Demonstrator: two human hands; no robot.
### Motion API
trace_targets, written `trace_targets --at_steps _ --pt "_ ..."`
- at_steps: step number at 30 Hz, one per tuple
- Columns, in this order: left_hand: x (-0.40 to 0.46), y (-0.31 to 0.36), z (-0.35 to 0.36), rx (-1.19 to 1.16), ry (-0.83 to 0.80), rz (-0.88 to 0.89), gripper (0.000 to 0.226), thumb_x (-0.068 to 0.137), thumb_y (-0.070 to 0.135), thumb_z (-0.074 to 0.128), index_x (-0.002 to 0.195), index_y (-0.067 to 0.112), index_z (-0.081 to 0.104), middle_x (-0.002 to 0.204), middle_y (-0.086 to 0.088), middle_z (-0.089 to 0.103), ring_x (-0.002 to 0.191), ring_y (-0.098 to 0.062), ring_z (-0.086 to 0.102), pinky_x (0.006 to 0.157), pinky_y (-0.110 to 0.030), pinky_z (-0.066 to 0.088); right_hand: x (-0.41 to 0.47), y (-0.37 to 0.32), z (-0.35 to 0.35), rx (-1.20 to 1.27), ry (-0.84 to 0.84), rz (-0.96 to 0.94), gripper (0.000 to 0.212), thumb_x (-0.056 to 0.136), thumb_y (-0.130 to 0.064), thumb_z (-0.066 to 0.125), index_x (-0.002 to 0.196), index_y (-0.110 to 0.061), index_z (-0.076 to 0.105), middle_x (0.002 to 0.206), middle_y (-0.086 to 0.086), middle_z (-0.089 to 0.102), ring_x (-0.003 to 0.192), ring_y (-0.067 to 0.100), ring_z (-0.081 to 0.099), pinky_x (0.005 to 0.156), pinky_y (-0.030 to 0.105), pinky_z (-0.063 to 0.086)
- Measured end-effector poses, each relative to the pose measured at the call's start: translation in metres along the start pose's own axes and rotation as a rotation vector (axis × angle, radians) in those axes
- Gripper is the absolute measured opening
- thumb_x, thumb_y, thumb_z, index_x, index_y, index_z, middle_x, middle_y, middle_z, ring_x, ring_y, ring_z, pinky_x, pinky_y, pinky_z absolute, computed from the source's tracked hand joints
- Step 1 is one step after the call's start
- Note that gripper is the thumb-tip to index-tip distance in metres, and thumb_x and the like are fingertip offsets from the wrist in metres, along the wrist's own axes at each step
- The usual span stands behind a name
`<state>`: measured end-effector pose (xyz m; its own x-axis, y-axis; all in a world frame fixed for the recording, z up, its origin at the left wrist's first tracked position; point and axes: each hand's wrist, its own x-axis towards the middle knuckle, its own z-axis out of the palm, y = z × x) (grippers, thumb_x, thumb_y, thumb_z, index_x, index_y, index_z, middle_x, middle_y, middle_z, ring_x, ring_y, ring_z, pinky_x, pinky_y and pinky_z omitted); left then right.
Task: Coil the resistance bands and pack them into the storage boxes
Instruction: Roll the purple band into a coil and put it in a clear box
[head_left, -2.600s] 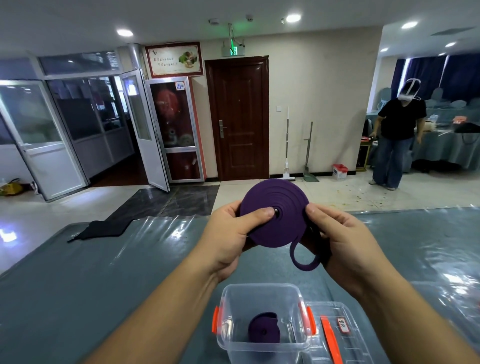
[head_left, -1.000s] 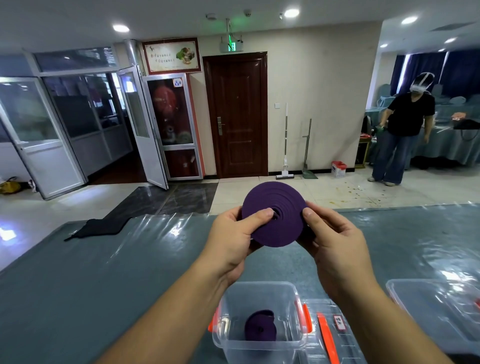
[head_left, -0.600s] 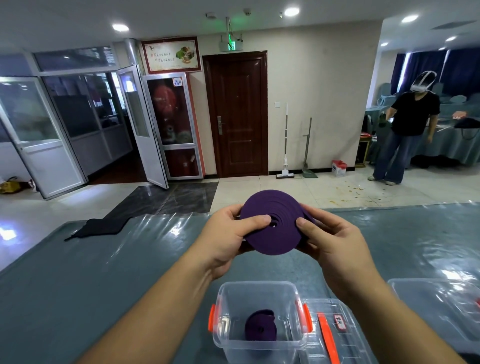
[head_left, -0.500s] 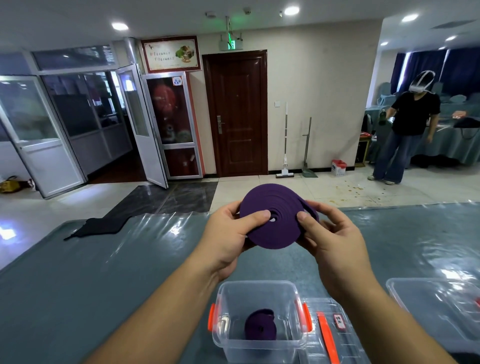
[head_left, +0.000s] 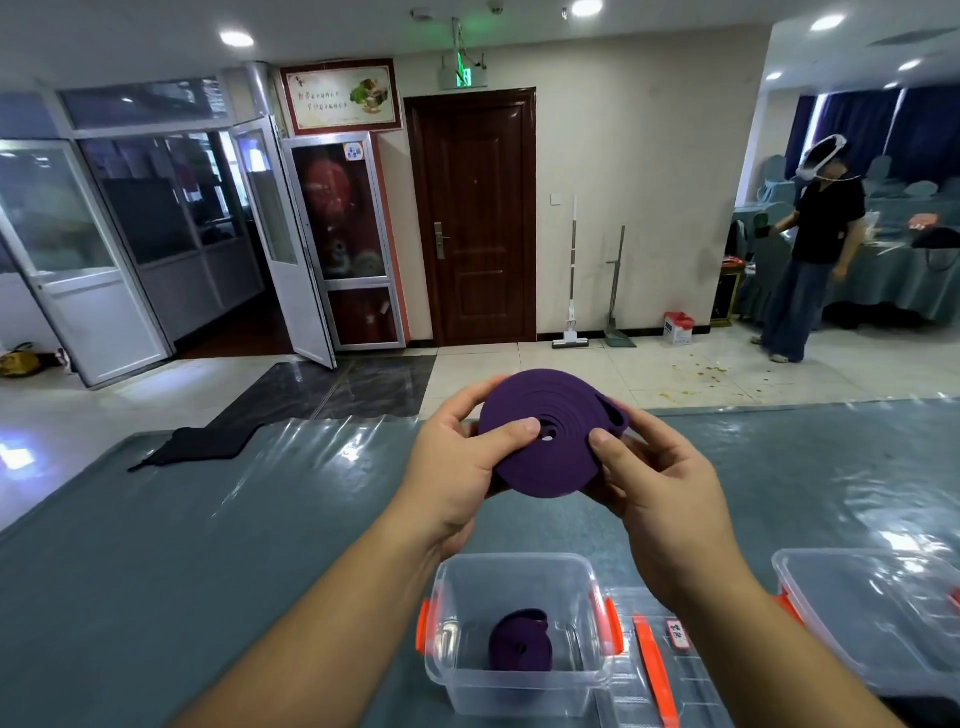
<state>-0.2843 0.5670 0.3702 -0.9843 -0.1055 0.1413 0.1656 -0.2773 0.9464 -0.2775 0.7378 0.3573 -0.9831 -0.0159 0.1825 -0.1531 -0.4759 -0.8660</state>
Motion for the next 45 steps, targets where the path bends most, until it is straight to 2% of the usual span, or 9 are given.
trace_targets --at_steps 4,10,20,24,28,32,38,42,45 --pt "-0.001 -0.011 0.009 -0.030 0.055 0.042 0.053 0.085 0.001 0.078 0.131 0.023 0.064 0.110 -0.009 0.078 0.100 -0.028 0.076 0.075 -0.040 0.062 -0.001 0.008 0.004 0.050 0.080 -0.027 0.039 0.094 0.000 0.067 0.130 -0.014 0.064 0.100 0.014 0.080 0.097 0.031 0.077 0.076 0.032 0.064" --pt "-0.004 -0.030 0.010 -0.059 0.121 0.001 0.054 0.085 0.003 0.079 0.131 0.025 0.064 0.113 -0.008 0.077 0.102 -0.027 0.076 0.075 -0.039 0.062 -0.011 0.020 -0.007 0.019 0.033 0.062 0.044 0.093 0.002 0.068 0.123 -0.029 0.065 0.096 0.018 0.079 0.091 0.034 0.078 0.080 0.040 0.065" --pt "-0.004 -0.062 0.008 0.052 0.141 -0.165 0.041 0.090 0.006 0.076 0.125 0.021 0.061 0.108 -0.010 0.078 0.094 -0.030 0.077 0.071 -0.040 0.061 0.004 0.031 -0.052 -0.094 -0.052 0.212 0.043 0.090 0.006 0.068 0.126 -0.018 0.064 0.095 0.023 0.078 0.085 0.036 0.078 0.077 0.044 0.065" --pt "-0.007 -0.077 0.000 0.161 0.066 -0.267 0.039 0.090 0.006 0.075 0.125 0.023 0.066 0.110 -0.005 0.079 0.098 -0.030 0.077 0.082 -0.044 0.062 0.011 0.042 -0.077 -0.182 -0.148 0.317 0.045 0.091 0.006 0.068 0.131 -0.014 0.062 0.099 0.024 0.078 0.090 0.040 0.077 0.075 0.043 0.066" --pt "-0.014 -0.098 -0.007 0.148 0.105 -0.334 0.038 0.090 0.000 0.074 0.123 0.017 0.065 0.108 -0.008 0.079 0.093 -0.030 0.078 0.075 -0.042 0.062 0.015 0.060 -0.094 -0.252 -0.204 0.386 0.044 0.091 0.004 0.069 0.130 -0.016 0.063 0.102 0.022 0.078 0.096 0.043 0.075 0.087 0.053 0.062" --pt "-0.017 -0.122 -0.017 0.108 0.179 -0.396 0.038 0.091 -0.001 0.071 0.124 0.017 0.065 0.110 -0.008 0.079 0.098 -0.032 0.077 0.087 -0.052 0.062 0.019 0.087 -0.098 -0.221 -0.171 0.458 0.044 0.090 0.008 0.069 0.128 -0.014 0.065 0.100 0.026 0.077 0.093 0.043 0.076 0.077 0.045 0.065" --pt "-0.008 -0.161 -0.048 0.084 0.264 -0.492 0.036 0.092 -0.002 0.070 0.124 0.015 0.065 0.107 -0.009 0.079 0.089 -0.025 0.078 0.075 -0.043 0.065 0.027 0.140 -0.101 -0.280 -0.096 0.550 0.047 0.089 0.003 0.074 0.132 -0.013 0.063 0.098 0.023 0.078 0.093 0.046 0.075 0.082 0.048 0.064" --pt "0.008 -0.192 -0.074 0.141 0.245 -0.558 0.036 0.092 0.001 0.071 0.124 0.017 0.063 0.106 -0.011 0.079 0.094 -0.030 0.077 0.087 -0.051 0.062 0.040 0.174 -0.100 -0.342 -0.073 0.618 0.040 0.090 0.007 0.070 0.124 -0.013 0.068 0.096 0.022 0.078 0.087 0.039 0.077 0.086 0.053 0.062" --pt "0.021 -0.219 -0.097 0.218 0.181 -0.672 0.029 0.092 0.005 0.071 0.120 0.012 0.067 0.099 -0.004 0.080 0.084 -0.019 0.078 0.083 -0.043 0.063 0.050 0.199 -0.103 -0.390 -0.065 0.678 0.038 0.090 0.010 0.068 0.121 -0.012 0.069 0.097 0.024 0.078 0.086 0.039 0.076 0.089 0.058 0.060"
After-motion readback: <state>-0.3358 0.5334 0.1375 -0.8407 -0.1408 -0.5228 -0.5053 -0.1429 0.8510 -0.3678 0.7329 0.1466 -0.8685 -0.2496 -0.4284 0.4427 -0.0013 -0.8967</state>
